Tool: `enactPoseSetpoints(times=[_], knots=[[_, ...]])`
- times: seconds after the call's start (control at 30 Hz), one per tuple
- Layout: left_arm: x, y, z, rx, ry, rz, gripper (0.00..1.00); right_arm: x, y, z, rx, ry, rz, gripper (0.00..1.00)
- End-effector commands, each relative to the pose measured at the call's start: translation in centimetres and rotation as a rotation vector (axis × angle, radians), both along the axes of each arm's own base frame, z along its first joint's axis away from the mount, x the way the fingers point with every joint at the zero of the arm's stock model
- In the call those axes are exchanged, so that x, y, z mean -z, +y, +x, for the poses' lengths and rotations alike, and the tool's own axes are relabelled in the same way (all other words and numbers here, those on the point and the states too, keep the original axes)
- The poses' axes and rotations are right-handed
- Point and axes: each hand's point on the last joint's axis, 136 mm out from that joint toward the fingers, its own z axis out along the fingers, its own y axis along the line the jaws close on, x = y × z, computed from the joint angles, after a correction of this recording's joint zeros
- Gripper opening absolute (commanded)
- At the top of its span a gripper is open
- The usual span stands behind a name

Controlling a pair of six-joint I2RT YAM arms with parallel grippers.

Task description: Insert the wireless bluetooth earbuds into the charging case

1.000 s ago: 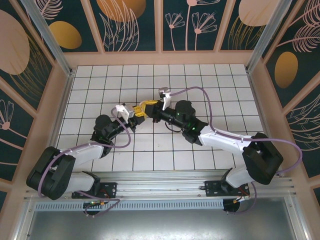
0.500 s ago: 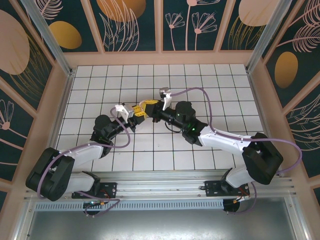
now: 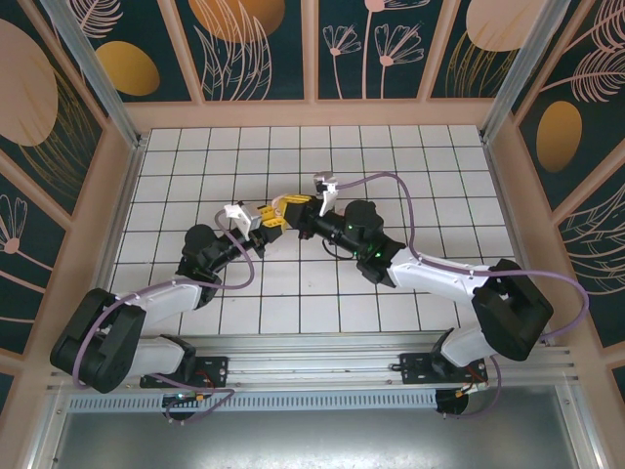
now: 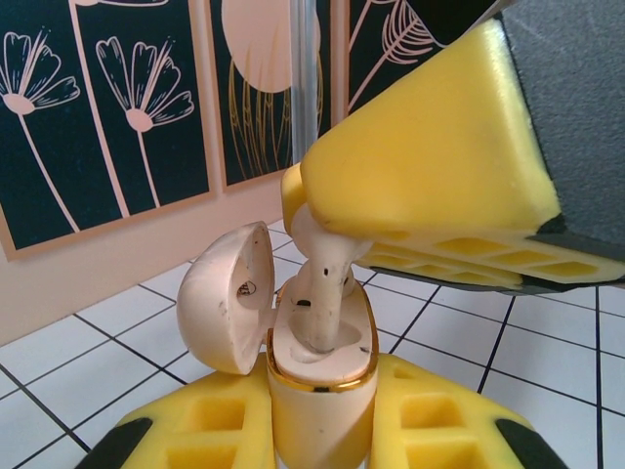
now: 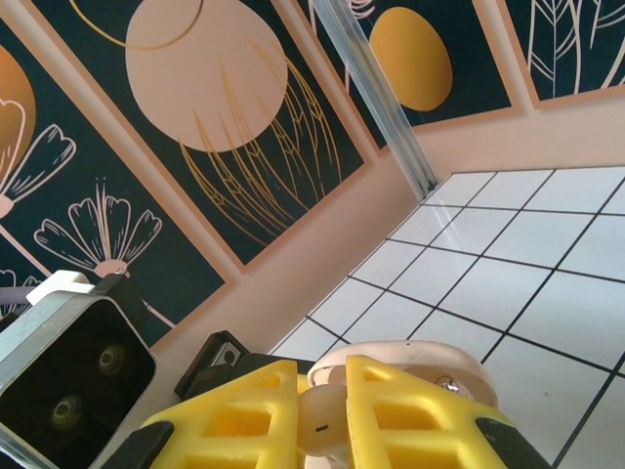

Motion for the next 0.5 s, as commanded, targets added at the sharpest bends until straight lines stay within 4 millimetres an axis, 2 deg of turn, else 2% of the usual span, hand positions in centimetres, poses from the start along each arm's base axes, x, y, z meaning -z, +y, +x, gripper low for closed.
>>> enactPoseSetpoints(times=[0.0,0.47], knots=[[-5.3,-0.1,-1.6,0.043,-0.172,-0.088,0.18,1.0,-0.3,-0.4,-0.013,0.023,0.005,0.15],[-5.2,0.3,-2.1,0.029,-0.211,-0.061,0.18,0.3,1.1,-1.3,-0.109,-0.011,0.046,0.15]])
